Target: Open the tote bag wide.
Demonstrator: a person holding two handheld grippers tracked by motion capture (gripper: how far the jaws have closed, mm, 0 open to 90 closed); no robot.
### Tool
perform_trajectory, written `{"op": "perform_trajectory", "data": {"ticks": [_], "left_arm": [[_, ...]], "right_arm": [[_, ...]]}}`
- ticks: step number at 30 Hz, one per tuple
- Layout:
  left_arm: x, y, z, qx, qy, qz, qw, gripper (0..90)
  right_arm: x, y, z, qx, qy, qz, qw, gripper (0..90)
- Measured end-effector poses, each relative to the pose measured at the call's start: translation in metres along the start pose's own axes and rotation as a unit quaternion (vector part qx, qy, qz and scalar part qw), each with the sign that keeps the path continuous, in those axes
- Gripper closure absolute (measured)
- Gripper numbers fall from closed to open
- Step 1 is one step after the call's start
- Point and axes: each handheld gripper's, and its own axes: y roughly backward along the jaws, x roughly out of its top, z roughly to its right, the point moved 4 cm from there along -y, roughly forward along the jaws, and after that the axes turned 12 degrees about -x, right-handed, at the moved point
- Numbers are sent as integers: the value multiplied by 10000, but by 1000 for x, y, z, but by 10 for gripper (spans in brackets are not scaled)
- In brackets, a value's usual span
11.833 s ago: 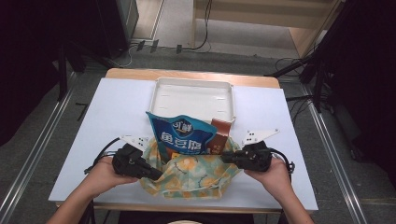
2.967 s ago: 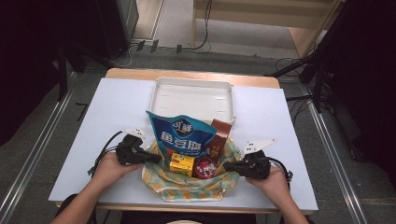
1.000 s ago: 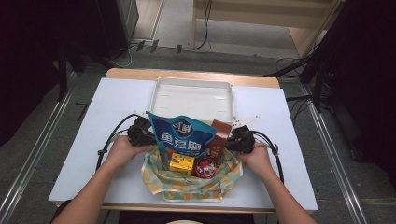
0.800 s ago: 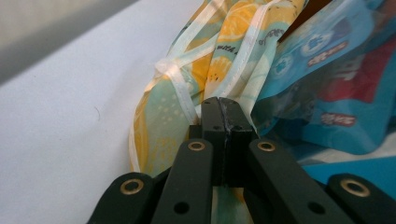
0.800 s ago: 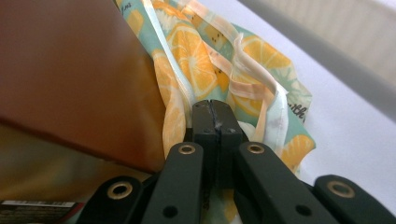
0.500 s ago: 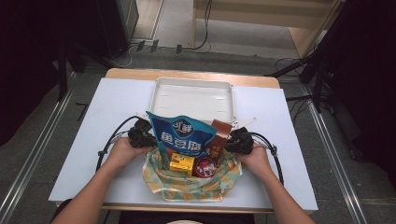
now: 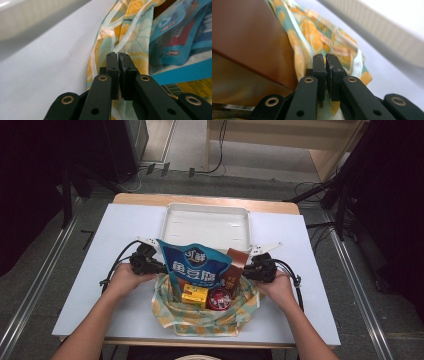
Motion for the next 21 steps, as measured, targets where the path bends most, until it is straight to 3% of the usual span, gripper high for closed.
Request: {"op": "perform_trajectory", "data": {"ticks": [9, 13, 17, 21], "left_arm": [[3, 12, 11, 98, -96, 91, 9999, 778], [5, 20, 17, 64, -175, 209, 9996, 694], [6, 25, 22, 115, -306, 312, 9990, 646], [8, 29, 26, 185, -407, 206, 9988, 615]], "right_arm": [[8, 15, 3, -156, -84, 138, 9997, 826], [11, 21, 7, -198, -195, 268, 9993, 745], [8, 25, 11, -318, -239, 181, 9990, 644], [7, 27, 15, -415, -279, 127, 9987, 571]]}}
